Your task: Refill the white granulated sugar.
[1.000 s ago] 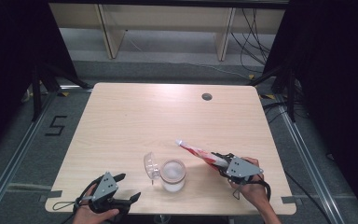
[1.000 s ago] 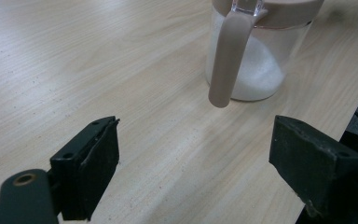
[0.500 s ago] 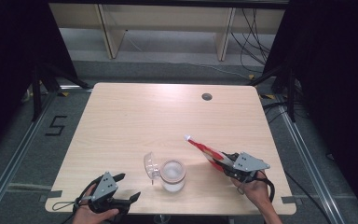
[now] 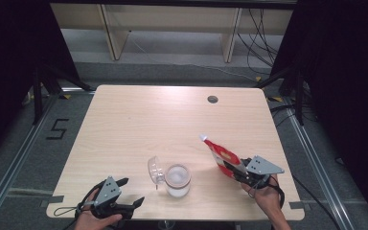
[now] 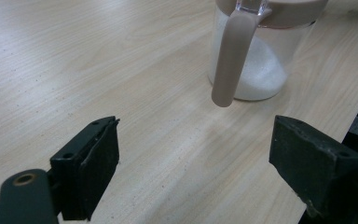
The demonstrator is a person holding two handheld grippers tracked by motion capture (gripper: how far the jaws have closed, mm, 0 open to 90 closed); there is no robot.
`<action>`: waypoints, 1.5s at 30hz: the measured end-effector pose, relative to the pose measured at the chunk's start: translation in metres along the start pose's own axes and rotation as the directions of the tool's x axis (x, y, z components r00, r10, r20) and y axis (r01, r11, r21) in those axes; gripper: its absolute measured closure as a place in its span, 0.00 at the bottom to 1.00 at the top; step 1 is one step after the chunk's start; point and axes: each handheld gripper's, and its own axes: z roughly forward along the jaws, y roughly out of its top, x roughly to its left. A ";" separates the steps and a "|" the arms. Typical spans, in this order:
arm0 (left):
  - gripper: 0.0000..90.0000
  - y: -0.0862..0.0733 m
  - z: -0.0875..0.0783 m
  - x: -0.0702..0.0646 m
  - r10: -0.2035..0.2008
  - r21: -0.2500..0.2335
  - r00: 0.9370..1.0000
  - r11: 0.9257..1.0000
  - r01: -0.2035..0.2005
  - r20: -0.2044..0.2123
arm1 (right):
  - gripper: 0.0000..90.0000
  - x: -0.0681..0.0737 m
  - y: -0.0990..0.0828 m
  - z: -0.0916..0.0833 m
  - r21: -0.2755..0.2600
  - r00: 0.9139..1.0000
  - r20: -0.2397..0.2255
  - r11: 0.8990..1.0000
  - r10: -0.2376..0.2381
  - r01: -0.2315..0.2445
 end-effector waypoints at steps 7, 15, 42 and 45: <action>0.17 -0.001 0.001 -0.002 -0.034 0.001 0.999 0.999 0.034 0.003 | 0.76 -0.001 -0.002 -0.007 -0.001 0.999 0.029 0.999 0.038 -0.038; 0.17 0.000 0.002 0.000 -0.007 -0.005 1.000 1.000 0.007 0.005 | 0.75 -0.003 -0.004 -0.014 -0.022 0.995 0.070 0.997 0.075 -0.074; 0.17 0.007 0.005 -0.003 -0.028 -0.001 0.999 1.000 0.028 0.024 | 0.39 0.010 -0.007 -0.058 -0.039 0.963 0.168 0.977 0.212 -0.209; 0.17 0.008 0.004 -0.004 -0.036 -0.007 0.999 0.999 0.036 0.031 | 0.37 0.014 -0.008 -0.064 -0.034 0.960 0.181 0.977 0.215 -0.213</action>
